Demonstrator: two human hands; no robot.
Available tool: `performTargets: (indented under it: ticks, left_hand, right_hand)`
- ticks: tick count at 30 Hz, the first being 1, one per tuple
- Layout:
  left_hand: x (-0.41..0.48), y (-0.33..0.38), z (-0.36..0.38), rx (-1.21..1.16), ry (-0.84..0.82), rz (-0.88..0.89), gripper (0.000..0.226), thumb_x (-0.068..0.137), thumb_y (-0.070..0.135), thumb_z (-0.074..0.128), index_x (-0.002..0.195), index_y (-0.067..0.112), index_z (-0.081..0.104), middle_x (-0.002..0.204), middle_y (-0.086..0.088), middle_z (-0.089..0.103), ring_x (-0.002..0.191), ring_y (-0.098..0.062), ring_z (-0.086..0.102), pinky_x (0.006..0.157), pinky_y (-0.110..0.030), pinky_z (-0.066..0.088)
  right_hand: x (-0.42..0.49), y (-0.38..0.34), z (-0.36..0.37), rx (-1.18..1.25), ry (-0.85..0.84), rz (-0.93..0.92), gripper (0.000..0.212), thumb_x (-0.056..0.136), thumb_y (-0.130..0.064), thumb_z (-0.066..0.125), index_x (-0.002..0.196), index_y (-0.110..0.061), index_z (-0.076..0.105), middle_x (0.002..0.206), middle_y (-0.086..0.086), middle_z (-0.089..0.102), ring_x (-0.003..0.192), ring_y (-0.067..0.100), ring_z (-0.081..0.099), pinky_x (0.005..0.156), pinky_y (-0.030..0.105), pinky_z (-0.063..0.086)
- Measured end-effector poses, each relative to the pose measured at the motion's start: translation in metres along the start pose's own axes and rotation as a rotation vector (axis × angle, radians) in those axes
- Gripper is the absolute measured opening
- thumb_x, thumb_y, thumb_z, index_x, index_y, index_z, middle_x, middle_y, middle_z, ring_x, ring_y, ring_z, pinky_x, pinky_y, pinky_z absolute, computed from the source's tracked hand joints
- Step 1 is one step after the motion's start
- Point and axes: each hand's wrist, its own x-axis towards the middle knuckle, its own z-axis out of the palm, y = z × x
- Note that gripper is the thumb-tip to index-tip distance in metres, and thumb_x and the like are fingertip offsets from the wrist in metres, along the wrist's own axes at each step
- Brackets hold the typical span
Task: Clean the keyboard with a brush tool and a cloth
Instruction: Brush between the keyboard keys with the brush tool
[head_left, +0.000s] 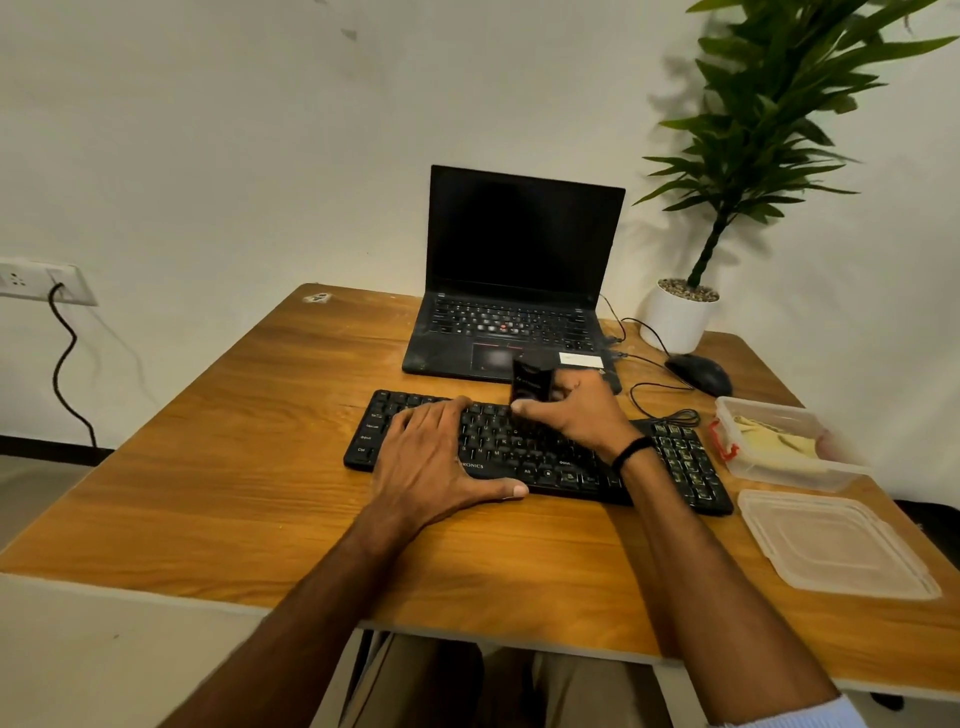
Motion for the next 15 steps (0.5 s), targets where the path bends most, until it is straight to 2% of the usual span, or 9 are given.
performTargets:
  ticks: [2,3,6,7,9,10,13,14,15]
  left_hand:
    - [0.001,-0.001,-0.001,-0.008,0.008,-0.003,0.129,0.055,0.109,0.043,0.151,0.024,0.038,0.148,0.001,0.053,0.138,-0.017,0.046,0.121,-0.041,0.025]
    - [0.002,-0.001,-0.001,-0.010,0.008,-0.004,0.129,0.055,0.109,0.043,0.151,0.024,0.038,0.147,0.001,0.053,0.137,-0.017,0.047,0.121,-0.042,0.026]
    - [0.002,0.000,0.000,-0.005,-0.003,-0.008,0.130,0.054,0.110,0.041,0.151,0.024,0.037,0.147,0.001,0.053,0.137,-0.017,0.047,0.121,-0.041,0.025]
    - [0.001,0.000,0.000,-0.007,-0.003,-0.010,0.130,0.054,0.110,0.042,0.151,0.025,0.037,0.148,0.002,0.052,0.137,-0.016,0.046,0.121,-0.040,0.025]
    - [0.001,0.000,-0.001,-0.015,-0.003,-0.013,0.129,0.055,0.109,0.043,0.152,0.025,0.036,0.148,0.002,0.052,0.138,-0.016,0.045,0.121,-0.040,0.024]
    - [0.002,0.000,-0.002,-0.021,-0.006,-0.012,0.128,0.055,0.109,0.044,0.152,0.025,0.036,0.148,0.002,0.052,0.138,-0.016,0.046,0.121,-0.040,0.024]
    - [0.001,0.001,-0.003,-0.029,-0.003,-0.014,0.129,0.054,0.109,0.046,0.150,0.024,0.037,0.146,0.001,0.053,0.136,-0.017,0.047,0.121,-0.040,0.025]
    - [0.000,0.001,-0.002,-0.032,-0.002,-0.015,0.129,0.054,0.109,0.046,0.150,0.024,0.037,0.145,0.001,0.053,0.136,-0.017,0.047,0.121,-0.040,0.026]
    - [0.000,0.001,-0.002,-0.035,0.000,-0.015,0.128,0.054,0.109,0.046,0.150,0.025,0.037,0.145,0.001,0.054,0.136,-0.016,0.047,0.120,-0.040,0.026]
  right_hand:
    - [-0.002,0.001,0.004,0.122,-0.168,0.047,0.034,0.076,-0.018,0.083,0.107,-0.017,0.069,0.105,0.002,0.074,0.091,0.014,0.072,0.072,0.024,0.058]
    - [-0.003,0.001,0.005,0.118,-0.146,0.043,0.035,0.077,-0.020,0.083,0.109,-0.015,0.069,0.104,0.002,0.074,0.090,0.014,0.072,0.072,0.024,0.059]
    - [0.002,-0.002,0.006,-0.068,0.134,-0.005,0.042,0.081,-0.029,0.079,0.118,-0.015,0.066,0.105,-0.010,0.066,0.088,0.005,0.066,0.072,0.018,0.055]
    - [0.003,0.000,0.007,-0.062,0.097,-0.010,0.042,0.080,-0.028,0.080,0.117,-0.016,0.066,0.106,-0.010,0.068,0.089,0.006,0.067,0.075,0.021,0.057]
    - [0.004,0.000,0.011,0.064,-0.096,0.024,0.038,0.076,-0.023,0.083,0.111,-0.016,0.069,0.104,-0.001,0.074,0.088,0.011,0.072,0.078,0.031,0.061]
    - [0.003,-0.002,0.012,0.075,-0.117,0.021,0.038,0.076,-0.023,0.083,0.111,-0.016,0.070,0.101,0.000,0.075,0.086,0.011,0.072,0.078,0.032,0.061]
    - [0.009,-0.002,0.010,-0.128,0.175,-0.036,0.043,0.081,-0.028,0.080,0.120,-0.016,0.066,0.101,-0.012,0.066,0.088,0.006,0.066,0.079,0.027,0.059]
    - [0.009,0.000,0.009,-0.090,0.174,-0.017,0.044,0.080,-0.027,0.080,0.121,-0.016,0.066,0.103,-0.011,0.066,0.090,0.008,0.066,0.080,0.028,0.059]
    - [0.009,0.004,0.010,-0.022,0.089,-0.016,0.043,0.079,-0.026,0.081,0.119,-0.016,0.067,0.105,-0.006,0.070,0.092,0.012,0.069,0.081,0.030,0.059]
